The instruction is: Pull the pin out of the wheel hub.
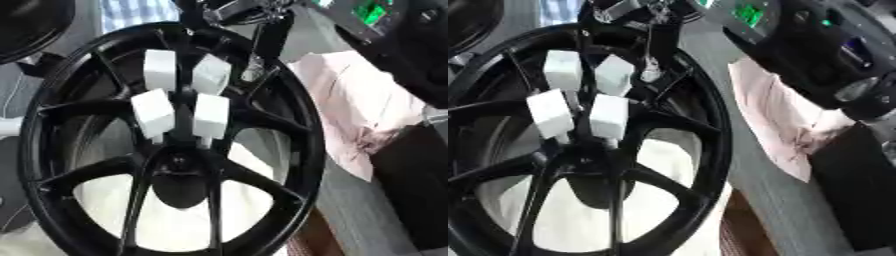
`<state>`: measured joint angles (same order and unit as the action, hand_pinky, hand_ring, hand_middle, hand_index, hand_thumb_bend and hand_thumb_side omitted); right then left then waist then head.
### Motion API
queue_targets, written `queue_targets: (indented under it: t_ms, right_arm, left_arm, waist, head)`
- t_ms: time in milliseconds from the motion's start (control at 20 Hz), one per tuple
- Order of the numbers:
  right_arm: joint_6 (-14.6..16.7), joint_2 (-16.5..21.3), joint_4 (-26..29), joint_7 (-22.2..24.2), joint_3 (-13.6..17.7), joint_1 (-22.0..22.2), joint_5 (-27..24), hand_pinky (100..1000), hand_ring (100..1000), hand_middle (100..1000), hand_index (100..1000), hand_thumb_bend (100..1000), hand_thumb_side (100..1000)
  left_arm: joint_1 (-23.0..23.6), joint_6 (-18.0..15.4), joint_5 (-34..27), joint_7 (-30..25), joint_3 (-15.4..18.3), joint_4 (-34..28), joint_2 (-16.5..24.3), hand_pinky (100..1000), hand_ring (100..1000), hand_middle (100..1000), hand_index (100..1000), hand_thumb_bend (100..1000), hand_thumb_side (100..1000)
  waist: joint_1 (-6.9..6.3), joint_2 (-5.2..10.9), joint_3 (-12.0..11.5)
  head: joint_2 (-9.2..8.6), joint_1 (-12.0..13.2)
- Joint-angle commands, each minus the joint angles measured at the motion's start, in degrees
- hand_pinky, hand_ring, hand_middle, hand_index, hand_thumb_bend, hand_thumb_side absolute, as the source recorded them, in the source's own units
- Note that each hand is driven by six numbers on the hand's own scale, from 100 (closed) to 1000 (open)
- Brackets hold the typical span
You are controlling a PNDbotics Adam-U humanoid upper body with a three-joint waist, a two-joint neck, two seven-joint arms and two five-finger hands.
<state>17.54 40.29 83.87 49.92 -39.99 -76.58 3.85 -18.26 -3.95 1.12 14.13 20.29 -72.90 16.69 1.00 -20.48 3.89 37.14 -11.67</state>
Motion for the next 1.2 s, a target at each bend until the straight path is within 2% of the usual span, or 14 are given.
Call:
queue_targets:
  t_ms: [50, 500, 650, 1050, 1200]
  right_arm:
    - [1.3, 1.2, 0.1, 2.1, 0.5, -0.8, -0.4, 908, 890, 812, 875, 385, 166]
    - [-0.6, 0.2, -1.6, 2.1, 1.5, -1.2, -1.2, 895, 853, 729, 821, 350, 175]
    - [-1.4, 0.1, -2.4, 2.1, 2.1, -1.3, -1.2, 881, 823, 672, 779, 331, 190]
    - [-8.6, -0.5, -3.6, 2.1, 2.2, -1.2, -5.5, 838, 797, 648, 774, 358, 212]
    - [-10.4, -0.4, -3.0, 2.1, 2.1, -1.2, -6.4, 836, 796, 643, 771, 364, 207]
  left_arm:
    - [-0.6, -0.1, 0.1, -0.3, -0.1, -1.2, 1.5, 668, 450, 422, 655, 418, 758]
    - [-0.6, -0.1, 0.0, -0.3, -0.1, -1.2, 1.6, 668, 452, 422, 655, 418, 759]
    - [-0.5, -0.1, 0.0, -0.3, -0.1, -1.2, 1.6, 669, 453, 422, 654, 419, 758]
    - [-0.5, 0.0, -0.1, -0.3, -0.1, -1.1, 1.6, 669, 454, 422, 654, 418, 756]
    - [-0.5, 0.0, -0.1, -0.3, -0.1, -1.1, 1.6, 669, 454, 422, 654, 417, 757]
  waist:
    - [-0.23, 0.94, -0.1]
    - [-0.27, 0.92, 0.0]
    - [-0.22, 0.97, 0.0]
    - [-0.2, 1.15, 0.1]
    - [-0.19, 1.19, 0.1]
  head:
    - [-0.06, -0.3]
    - [0.43, -0.1]
    - [0.47, 0.0]
    - [0.75, 0.1]
    - [0.75, 0.1]
